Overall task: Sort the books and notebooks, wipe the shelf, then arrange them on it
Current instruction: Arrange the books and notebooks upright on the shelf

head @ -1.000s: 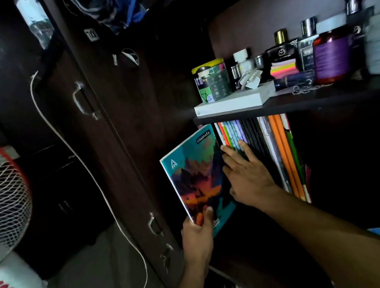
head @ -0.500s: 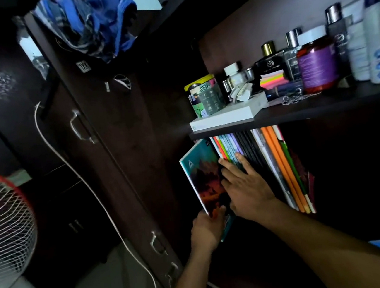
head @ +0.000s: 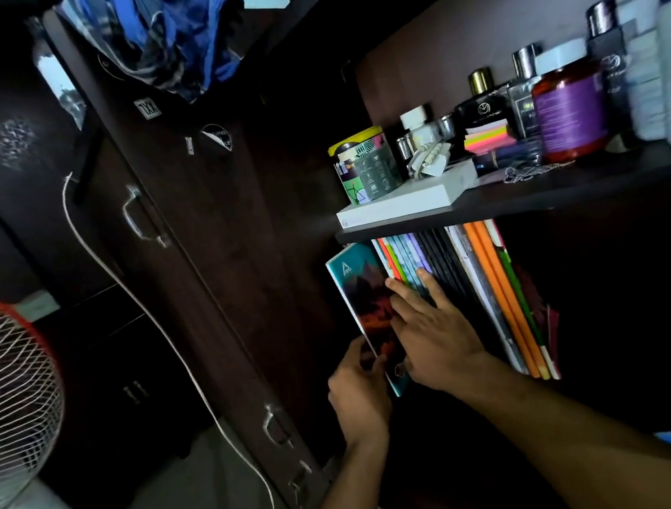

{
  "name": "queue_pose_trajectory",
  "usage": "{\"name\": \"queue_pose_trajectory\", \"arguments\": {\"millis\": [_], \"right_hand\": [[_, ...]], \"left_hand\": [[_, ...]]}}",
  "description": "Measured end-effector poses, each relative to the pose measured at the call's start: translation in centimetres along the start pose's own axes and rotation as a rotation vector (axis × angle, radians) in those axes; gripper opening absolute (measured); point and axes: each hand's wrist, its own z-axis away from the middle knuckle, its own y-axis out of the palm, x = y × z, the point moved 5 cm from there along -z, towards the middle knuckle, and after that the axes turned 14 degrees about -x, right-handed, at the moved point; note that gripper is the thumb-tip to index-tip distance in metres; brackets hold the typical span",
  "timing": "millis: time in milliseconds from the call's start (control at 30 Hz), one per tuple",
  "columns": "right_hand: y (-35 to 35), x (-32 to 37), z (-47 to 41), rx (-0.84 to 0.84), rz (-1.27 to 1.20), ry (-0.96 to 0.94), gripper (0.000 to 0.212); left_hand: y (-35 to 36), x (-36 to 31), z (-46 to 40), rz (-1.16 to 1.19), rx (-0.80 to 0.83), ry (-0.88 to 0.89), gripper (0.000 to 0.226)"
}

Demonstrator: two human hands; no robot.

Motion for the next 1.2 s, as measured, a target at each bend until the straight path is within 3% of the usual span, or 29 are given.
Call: {"name": "queue_pose_trajectory", "arguments": {"millis": [233,367,567,933,1100,1200], "right_hand": [[0.4,0.6,-0.4,-0.075,-0.064,0.002,0.053],[-0.2,0.7,-0.8,-0.15,-0.072,0.103,0.044],[0.5,1.0,-0.6,0.025,-0.11,0.219,0.059],[-0.9,0.7,-0.7,-0.051,-0.276,0.234,0.033],[-3.5,-0.6,-1.9,0.094,-0.446,0.282,0.025],[-4.8,-1.8,-1.3,0.385,-0.68,0.276,0.024]], "left_hand": [[1.4,-0.3,-0.7,-0.084,-0.004,0.044,0.02],[2.0,-0.7,-0.6,-0.133,0.013,0.101,0.013],[2.8,-0.5,-1.5,-0.119,-0.004,0.064,0.017],[4.3,0.6,0.4,-0.042,0.011,0.051,0.02],[4.9,0.8,0.0,-0.074,0.031,0.124,0.016],[6.0,0.6,0.3,-0.007,0.048,0.234,0.017]]}}
